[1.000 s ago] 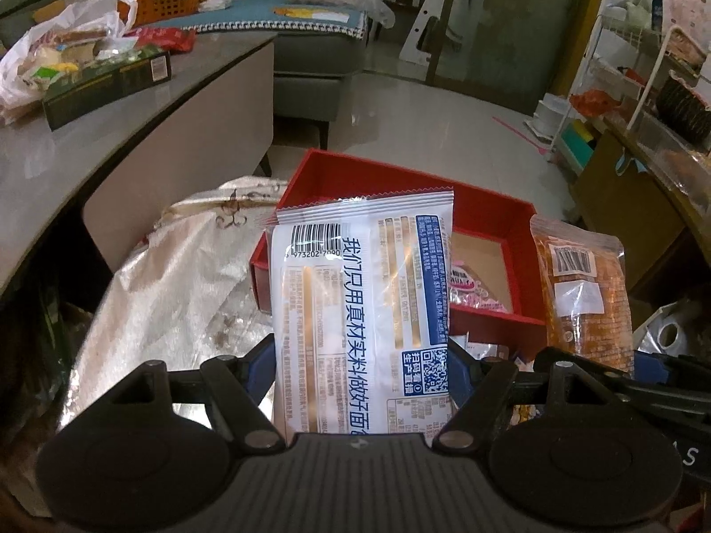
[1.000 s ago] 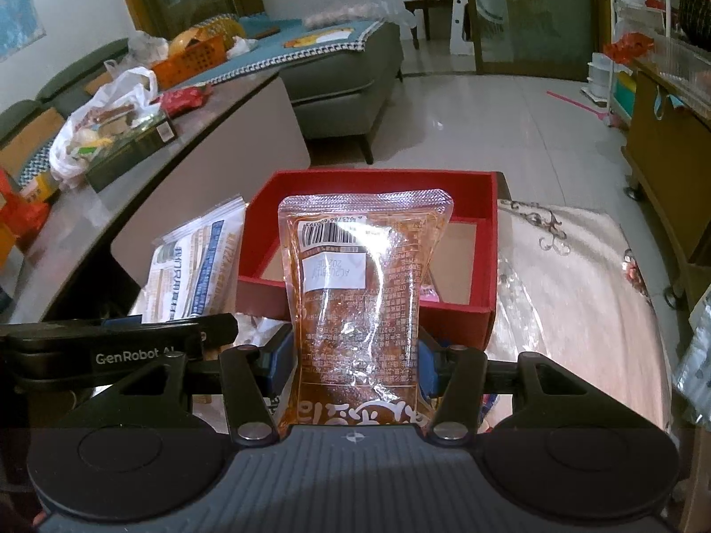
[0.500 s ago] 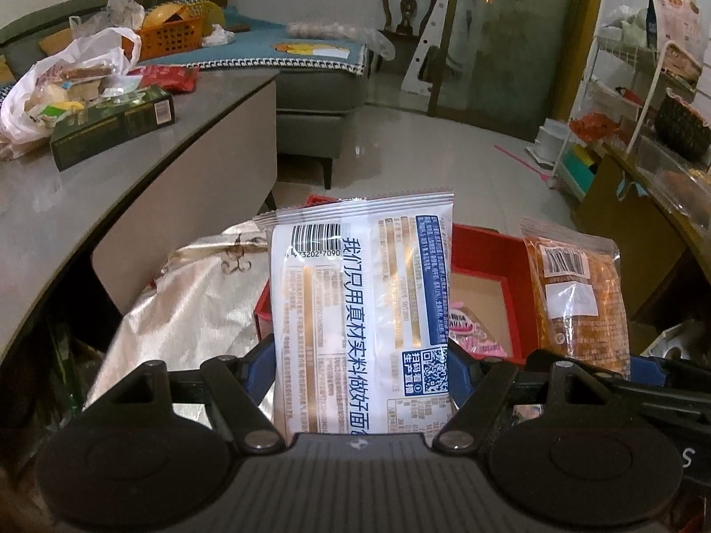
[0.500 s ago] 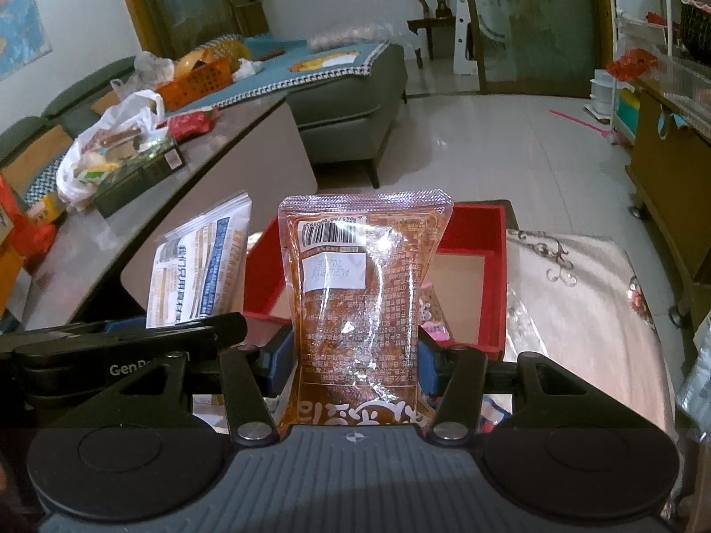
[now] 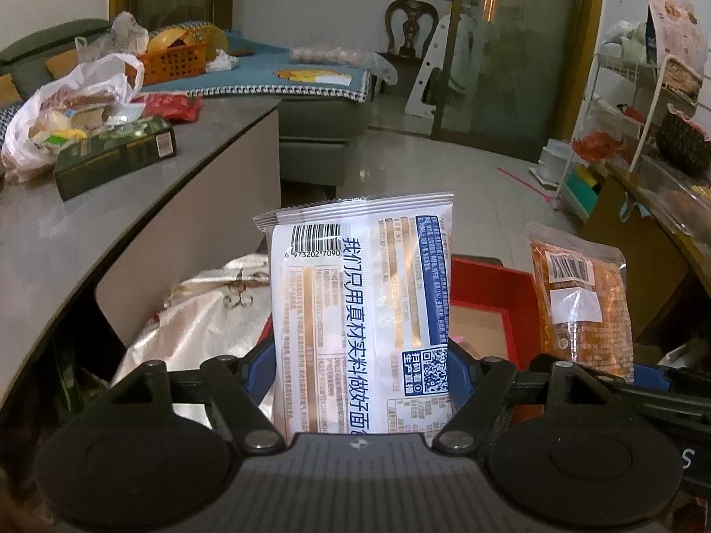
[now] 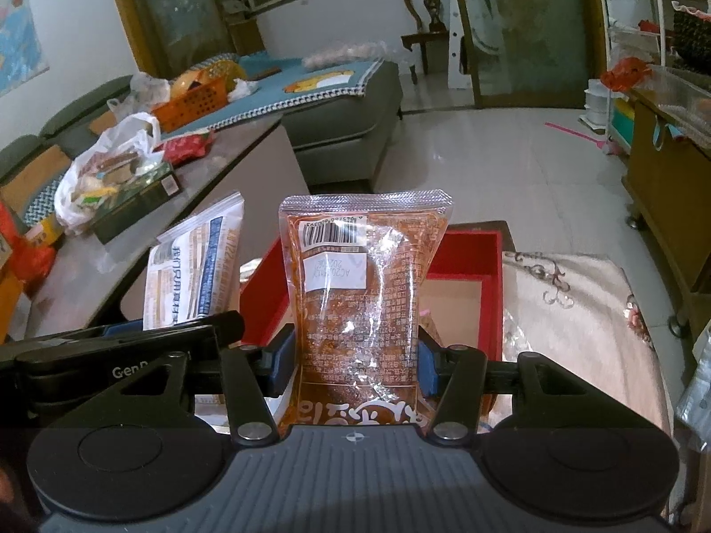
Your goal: Organize snacks
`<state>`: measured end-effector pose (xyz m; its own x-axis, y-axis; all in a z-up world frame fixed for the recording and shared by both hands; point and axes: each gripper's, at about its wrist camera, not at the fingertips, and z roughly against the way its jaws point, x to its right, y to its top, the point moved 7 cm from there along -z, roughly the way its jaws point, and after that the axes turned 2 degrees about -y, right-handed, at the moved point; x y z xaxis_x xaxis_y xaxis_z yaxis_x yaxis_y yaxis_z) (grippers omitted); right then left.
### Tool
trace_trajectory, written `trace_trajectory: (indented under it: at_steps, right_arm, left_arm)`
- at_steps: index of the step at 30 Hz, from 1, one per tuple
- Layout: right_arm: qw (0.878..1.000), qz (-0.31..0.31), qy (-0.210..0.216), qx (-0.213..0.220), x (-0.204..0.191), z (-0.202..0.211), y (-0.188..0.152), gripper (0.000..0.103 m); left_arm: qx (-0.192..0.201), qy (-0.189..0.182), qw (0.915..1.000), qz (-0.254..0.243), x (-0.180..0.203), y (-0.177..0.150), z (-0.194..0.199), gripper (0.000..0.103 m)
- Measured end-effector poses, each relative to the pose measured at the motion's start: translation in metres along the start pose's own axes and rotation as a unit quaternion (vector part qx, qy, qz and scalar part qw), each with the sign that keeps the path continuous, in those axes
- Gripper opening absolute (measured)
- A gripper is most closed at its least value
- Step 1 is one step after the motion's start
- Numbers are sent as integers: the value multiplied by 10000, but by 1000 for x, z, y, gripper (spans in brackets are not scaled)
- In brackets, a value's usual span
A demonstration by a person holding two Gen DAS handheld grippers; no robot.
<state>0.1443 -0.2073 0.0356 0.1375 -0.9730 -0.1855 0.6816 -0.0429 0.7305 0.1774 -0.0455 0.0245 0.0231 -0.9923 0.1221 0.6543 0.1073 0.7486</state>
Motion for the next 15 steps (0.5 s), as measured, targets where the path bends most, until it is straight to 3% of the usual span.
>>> trace_trajectory:
  at_steps: [15]
  right_arm:
    - [9998, -123, 8, 178, 5, -4, 17, 61]
  left_arm:
    - [269, 106, 9996, -52, 5, 18, -5, 67]
